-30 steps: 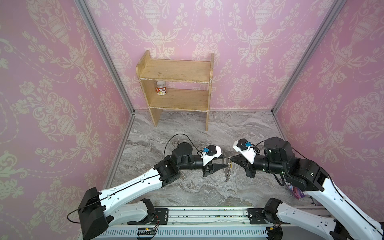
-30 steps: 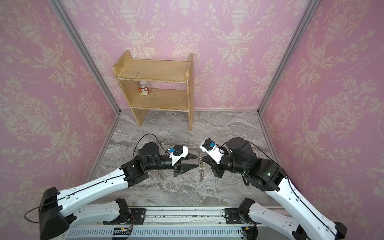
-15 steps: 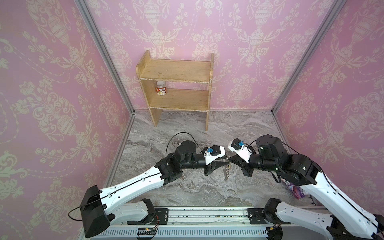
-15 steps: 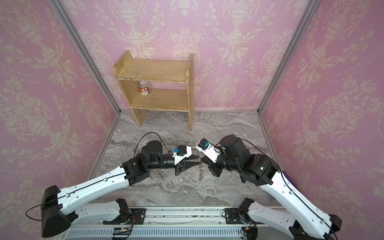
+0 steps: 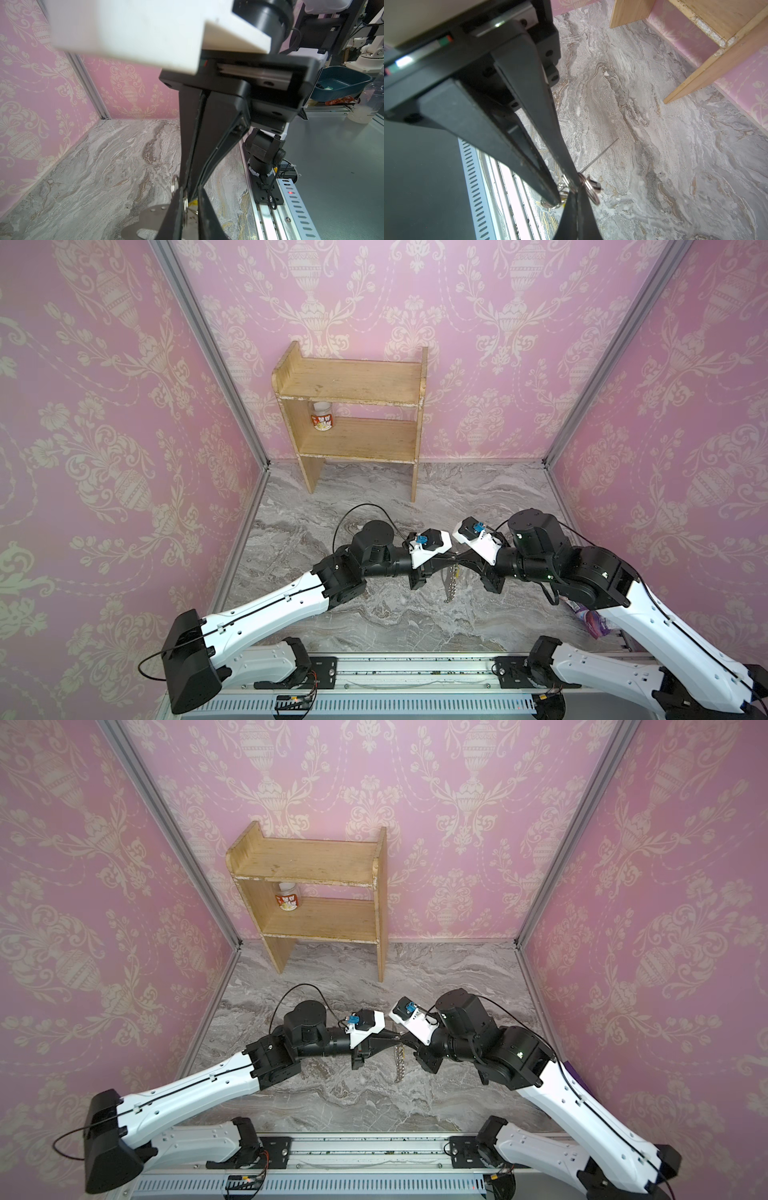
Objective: Put the keys on the keyring
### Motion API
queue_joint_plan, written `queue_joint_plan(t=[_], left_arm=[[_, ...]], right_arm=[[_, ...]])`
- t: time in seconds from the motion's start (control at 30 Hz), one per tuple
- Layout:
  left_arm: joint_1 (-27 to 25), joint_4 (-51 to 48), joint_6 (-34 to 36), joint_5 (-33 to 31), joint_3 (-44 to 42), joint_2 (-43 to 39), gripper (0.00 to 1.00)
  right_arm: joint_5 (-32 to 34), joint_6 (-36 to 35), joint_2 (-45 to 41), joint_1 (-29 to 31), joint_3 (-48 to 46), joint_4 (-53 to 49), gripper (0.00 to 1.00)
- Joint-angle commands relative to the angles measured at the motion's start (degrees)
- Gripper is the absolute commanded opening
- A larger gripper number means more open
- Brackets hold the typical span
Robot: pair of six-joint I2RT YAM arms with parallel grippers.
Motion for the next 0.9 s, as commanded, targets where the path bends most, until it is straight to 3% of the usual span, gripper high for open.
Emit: queue_joint_plan(t=[0.0, 0.13, 0.3, 0.43, 0.87], left_arm=[[-0.5, 0.3, 0.5, -0.3, 1.7, 0.5, 0.1], [-0.5, 0.3, 0.4, -0.7, 1.7, 0.7, 0.0], [-0.5, 1.1, 0.3, -1.4, 1.4, 0.7, 0.0], [-0.5, 3.6, -0.5, -2.6, 0.2, -0.1, 0.0], [-0.5, 7.4, -2.1, -2.9, -0.8, -1.2, 0.0]], right_arm=[[0.4, -0.7, 0.1, 0.5, 2.0, 0.1, 0.0], [0.4, -0.7, -0.1, 0.5, 2.0, 0.1, 0.0], [0.3, -0.3, -0.7, 0.6, 1.5, 0.2, 0.0], [0.9, 0.1, -2.6, 0.4, 0.2, 0.5, 0.22], [0.5, 0.8, -3.8, 0.0, -2.6, 2.7, 0.23]])
